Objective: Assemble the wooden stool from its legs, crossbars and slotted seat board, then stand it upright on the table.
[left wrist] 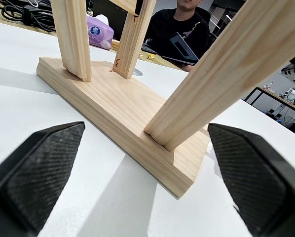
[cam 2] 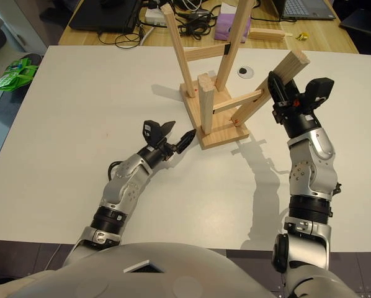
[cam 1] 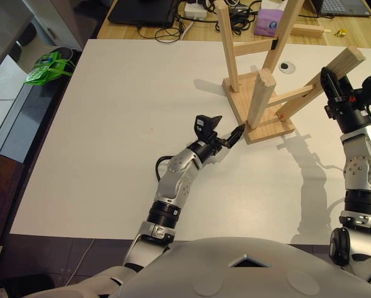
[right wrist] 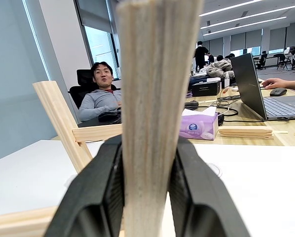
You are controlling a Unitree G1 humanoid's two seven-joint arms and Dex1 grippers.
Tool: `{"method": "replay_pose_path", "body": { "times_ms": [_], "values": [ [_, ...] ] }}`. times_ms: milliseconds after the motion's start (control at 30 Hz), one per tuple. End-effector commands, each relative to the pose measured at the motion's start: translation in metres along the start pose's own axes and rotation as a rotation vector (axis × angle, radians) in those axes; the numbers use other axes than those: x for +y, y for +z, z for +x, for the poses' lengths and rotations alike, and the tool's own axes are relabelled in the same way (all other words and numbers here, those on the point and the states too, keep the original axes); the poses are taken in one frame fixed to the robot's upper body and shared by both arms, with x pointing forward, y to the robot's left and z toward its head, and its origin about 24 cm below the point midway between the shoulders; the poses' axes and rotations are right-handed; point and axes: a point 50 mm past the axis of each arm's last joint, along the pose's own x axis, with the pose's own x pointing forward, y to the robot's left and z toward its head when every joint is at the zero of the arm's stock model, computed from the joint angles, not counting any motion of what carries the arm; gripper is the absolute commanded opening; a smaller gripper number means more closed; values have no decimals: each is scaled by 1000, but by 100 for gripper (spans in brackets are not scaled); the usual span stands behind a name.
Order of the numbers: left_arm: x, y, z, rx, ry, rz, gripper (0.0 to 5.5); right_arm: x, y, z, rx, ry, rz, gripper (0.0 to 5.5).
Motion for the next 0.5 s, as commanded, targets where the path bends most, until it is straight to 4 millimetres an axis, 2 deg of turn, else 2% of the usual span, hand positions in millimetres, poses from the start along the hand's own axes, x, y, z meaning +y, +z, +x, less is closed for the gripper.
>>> {"method": "replay_pose_path", "body": {
  "times_ms": [33, 300, 500],
  "values": [
    [-15, 3, 10, -41, -22, -44, 462, -1, -41, -19, 194, -40, 57, 101],
    [-14, 3, 11, -42, -12, -50, 462, -8, -39, -17, 183, -91, 143, 101],
    [-18, 5, 11, -54, -24, -42, 462, -6, -40, -17, 213, -53, 121, 101]
  ]
}}
